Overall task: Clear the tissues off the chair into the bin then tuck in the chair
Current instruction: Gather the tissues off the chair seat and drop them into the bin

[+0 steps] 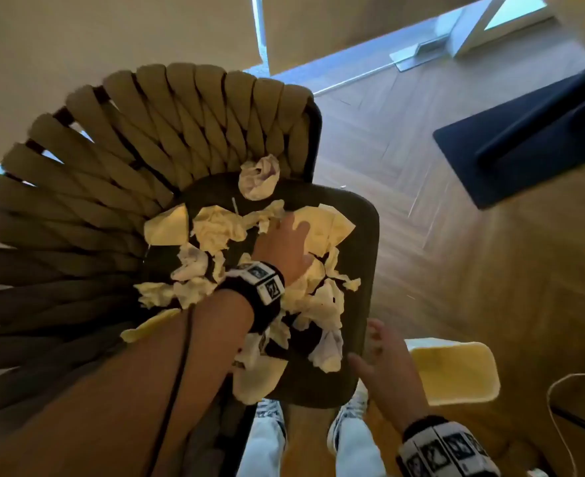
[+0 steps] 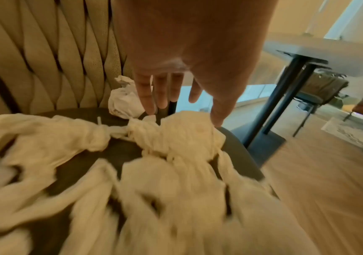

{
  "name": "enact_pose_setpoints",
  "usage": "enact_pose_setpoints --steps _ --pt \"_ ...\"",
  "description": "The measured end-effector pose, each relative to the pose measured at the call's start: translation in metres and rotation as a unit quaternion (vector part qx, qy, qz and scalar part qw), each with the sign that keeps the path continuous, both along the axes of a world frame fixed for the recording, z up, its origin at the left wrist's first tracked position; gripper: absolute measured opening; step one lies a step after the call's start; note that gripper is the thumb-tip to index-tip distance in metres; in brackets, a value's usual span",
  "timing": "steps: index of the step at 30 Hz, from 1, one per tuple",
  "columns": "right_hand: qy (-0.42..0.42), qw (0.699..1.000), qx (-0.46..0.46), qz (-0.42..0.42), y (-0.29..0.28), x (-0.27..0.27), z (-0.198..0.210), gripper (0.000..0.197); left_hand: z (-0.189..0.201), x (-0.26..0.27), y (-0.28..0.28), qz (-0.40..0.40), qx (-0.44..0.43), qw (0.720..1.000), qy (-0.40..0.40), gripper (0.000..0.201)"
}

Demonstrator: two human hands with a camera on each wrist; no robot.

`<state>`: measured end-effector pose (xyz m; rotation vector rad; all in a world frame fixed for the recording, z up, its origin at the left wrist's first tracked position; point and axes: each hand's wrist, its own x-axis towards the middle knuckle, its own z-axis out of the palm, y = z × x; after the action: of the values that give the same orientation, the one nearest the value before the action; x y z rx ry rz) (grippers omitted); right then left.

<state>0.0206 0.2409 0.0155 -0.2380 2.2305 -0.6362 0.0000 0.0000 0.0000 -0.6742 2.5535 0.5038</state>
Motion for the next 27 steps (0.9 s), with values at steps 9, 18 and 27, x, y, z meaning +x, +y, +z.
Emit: enact_pose_setpoints --steps 9,18,27 --pt "0.088 0.994 -0.062 0.004 -0.044 -0.072 -0.069 0.065 -0.073 -0.097 -0.024 -0.211 0.002 0.974 -0.08 0.099" --pt "0.081 0.989 -0.069 0.098 -0.063 -0.068 -0.071 0.071 -0.057 -0.081 -0.045 -0.14 0.057 0.988 -0.013 0.048" --pt "0.012 0.968 0.084 0.236 -0.156 -0.069 -0.098 0.108 0.001 -0.012 -0.082 0.037 0.056 0.985 0.161 0.048"
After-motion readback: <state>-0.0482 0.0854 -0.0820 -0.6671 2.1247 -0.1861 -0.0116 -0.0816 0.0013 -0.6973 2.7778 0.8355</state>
